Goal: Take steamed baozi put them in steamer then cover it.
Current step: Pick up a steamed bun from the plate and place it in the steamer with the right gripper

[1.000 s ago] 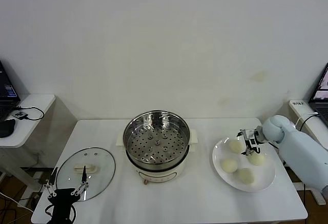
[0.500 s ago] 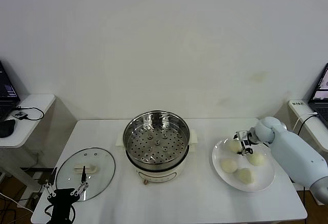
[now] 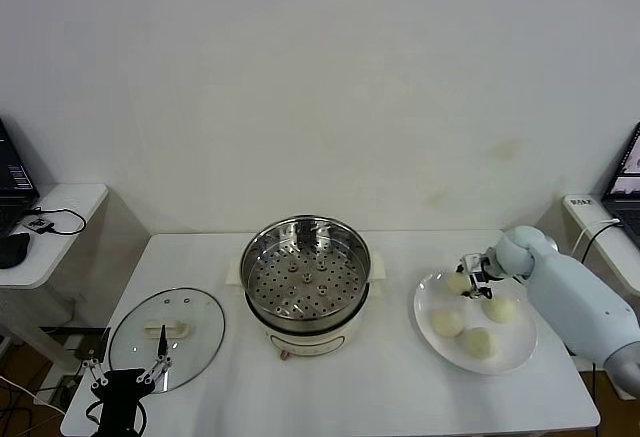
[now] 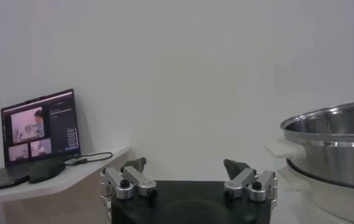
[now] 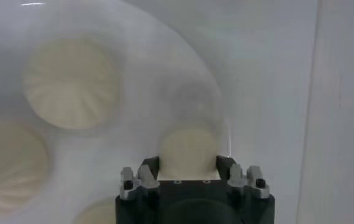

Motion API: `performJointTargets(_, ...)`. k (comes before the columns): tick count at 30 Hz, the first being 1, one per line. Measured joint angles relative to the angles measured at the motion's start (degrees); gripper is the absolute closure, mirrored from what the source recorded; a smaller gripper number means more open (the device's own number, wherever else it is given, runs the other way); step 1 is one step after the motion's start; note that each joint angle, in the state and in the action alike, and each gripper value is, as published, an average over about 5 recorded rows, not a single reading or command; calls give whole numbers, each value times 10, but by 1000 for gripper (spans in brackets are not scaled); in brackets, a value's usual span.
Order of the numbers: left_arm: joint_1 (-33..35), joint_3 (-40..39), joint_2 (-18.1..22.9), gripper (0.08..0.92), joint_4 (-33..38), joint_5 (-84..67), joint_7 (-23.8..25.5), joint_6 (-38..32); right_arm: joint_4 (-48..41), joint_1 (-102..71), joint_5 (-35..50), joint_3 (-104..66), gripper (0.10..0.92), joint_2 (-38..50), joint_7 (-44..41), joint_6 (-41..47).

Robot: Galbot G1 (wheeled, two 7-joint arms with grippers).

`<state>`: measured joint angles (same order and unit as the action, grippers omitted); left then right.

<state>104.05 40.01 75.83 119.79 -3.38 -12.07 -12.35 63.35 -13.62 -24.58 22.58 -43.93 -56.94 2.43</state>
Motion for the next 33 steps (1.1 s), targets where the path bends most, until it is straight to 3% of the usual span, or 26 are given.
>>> performJointTargets(9,-5,-10,-5,177,0,-4,0,1,84,80,89,59,440,75,-3,7)
performJointTargets(16,-6,-13,-13,177,-2,-15,1,1,130,216,181,160,440,82,8,4)
performJointTargets(24,-12,-10,-19,177,-8,-29,2,2,148,361,274,288,440,18,31,-15)
performJointTargets(33,-15,-3,-26,177,-11,-39,5,5,117,425,317,393,434,-110,54,-63)
